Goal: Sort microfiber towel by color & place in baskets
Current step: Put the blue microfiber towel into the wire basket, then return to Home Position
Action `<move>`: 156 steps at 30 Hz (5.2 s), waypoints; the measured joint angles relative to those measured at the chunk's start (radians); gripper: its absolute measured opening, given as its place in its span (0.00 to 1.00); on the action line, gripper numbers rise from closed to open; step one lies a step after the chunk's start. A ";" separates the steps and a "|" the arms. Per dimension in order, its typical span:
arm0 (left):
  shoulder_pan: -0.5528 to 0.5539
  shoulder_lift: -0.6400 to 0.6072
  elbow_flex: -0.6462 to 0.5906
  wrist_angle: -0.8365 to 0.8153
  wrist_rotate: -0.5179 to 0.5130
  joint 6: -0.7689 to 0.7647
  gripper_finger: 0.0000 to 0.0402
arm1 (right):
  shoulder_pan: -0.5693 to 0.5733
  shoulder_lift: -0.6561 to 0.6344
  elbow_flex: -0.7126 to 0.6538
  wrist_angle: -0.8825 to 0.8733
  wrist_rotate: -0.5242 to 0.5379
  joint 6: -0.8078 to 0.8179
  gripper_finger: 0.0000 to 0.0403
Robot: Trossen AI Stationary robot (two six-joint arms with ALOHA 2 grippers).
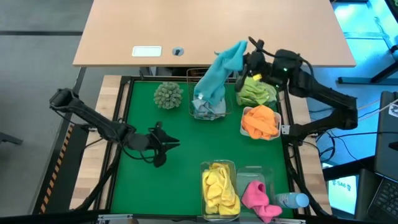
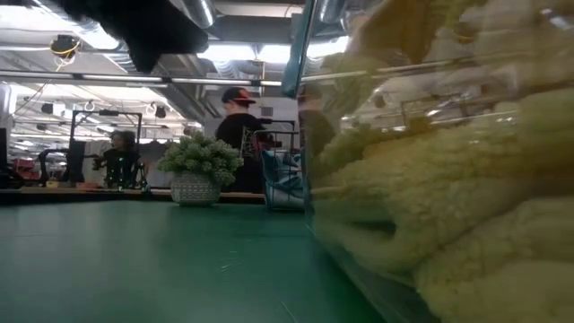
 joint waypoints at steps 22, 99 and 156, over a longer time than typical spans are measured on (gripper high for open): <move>0.301 0.000 -0.297 0.661 0.433 0.217 0.16 | -0.202 0.368 -0.002 -0.183 -0.164 0.029 0.03; 1.080 -0.837 -0.310 -0.301 1.155 0.499 0.16 | -0.201 -0.328 -0.508 -0.181 -0.409 0.253 0.52; 1.080 -1.005 -0.619 0.032 1.067 0.305 0.16 | -0.201 -1.091 -1.523 0.290 -0.367 0.561 0.52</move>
